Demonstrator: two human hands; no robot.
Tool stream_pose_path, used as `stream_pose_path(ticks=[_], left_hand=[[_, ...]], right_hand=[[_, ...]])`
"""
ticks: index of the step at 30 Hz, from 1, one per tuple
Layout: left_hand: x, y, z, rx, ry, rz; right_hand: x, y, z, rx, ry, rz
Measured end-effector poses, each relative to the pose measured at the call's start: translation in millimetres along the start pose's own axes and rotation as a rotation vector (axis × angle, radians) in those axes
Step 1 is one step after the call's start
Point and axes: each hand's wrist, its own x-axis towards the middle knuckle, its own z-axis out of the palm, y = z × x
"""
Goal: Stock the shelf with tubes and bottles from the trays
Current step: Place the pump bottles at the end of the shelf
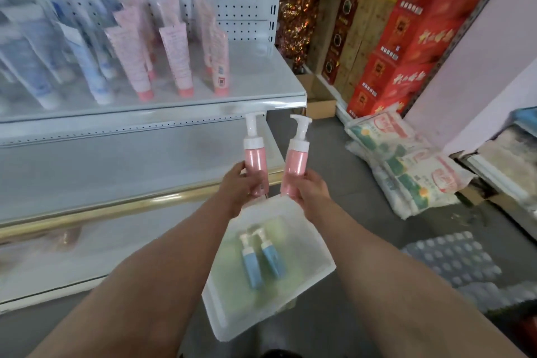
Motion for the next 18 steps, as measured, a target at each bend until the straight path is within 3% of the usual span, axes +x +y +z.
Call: stream_pose_path(ticks=[7, 18], left_hand=[[-1, 82, 8, -0.015, -0.067, 0.188], [36, 134, 21, -0.067, -0.086, 0.269]], right_hand=[[-19, -78, 15, 0.105, -0.049, -0.214], [11, -139, 18, 0.141, -0.12, -0.275]])
